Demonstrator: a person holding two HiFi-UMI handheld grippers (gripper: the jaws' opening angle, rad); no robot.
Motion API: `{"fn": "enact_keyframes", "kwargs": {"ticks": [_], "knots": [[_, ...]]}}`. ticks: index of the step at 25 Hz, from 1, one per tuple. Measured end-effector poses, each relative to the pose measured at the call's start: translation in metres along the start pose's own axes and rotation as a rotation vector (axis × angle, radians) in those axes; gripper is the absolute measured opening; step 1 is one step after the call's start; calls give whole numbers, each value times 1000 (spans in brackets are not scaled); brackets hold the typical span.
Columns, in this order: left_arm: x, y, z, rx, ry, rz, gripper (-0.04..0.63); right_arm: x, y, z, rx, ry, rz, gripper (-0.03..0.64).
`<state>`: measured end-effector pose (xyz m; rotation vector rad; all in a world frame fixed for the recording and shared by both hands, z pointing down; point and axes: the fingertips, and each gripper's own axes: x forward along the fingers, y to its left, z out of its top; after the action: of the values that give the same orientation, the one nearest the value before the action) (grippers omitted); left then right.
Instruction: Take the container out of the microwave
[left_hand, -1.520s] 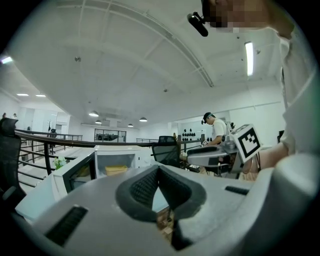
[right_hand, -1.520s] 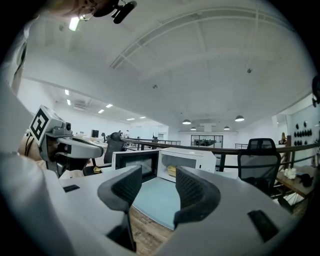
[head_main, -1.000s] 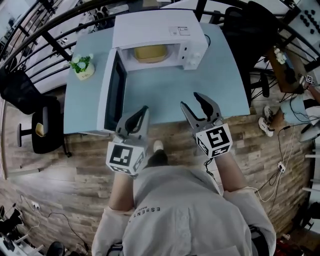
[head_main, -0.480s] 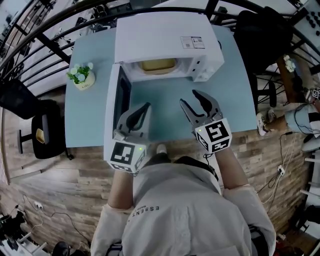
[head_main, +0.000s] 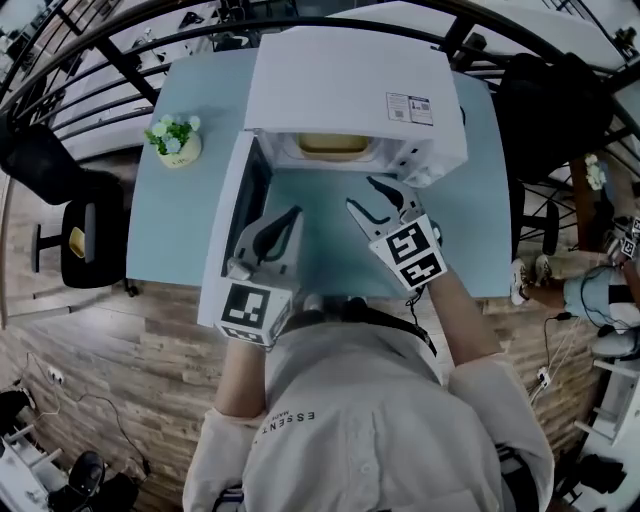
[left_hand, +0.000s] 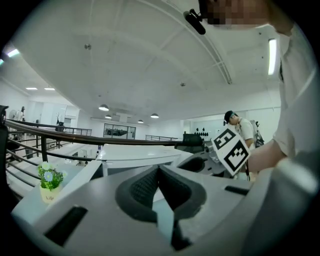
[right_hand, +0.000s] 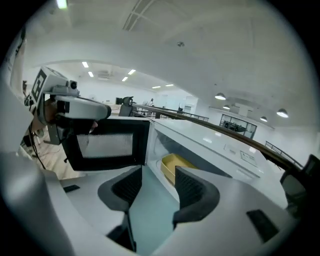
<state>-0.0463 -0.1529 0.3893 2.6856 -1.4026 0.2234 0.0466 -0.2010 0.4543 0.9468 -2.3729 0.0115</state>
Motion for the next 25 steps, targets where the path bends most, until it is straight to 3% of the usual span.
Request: {"fn": "enact_keyframes", "kwargs": {"ticks": [5, 10, 20, 25], "knots": [[6, 11, -8, -46, -3, 65, 2, 42, -3, -11, -203, 116, 108, 204], [9, 14, -21, -31, 29, 107, 2, 89, -12, -30, -317, 222, 183, 204], [2, 15, -18, -38, 9, 133, 2, 157, -30, -57, -561, 384, 202, 202], [0, 22, -21, -45, 16, 146, 2, 175, -34, -67, -626, 428, 226, 202]]}}
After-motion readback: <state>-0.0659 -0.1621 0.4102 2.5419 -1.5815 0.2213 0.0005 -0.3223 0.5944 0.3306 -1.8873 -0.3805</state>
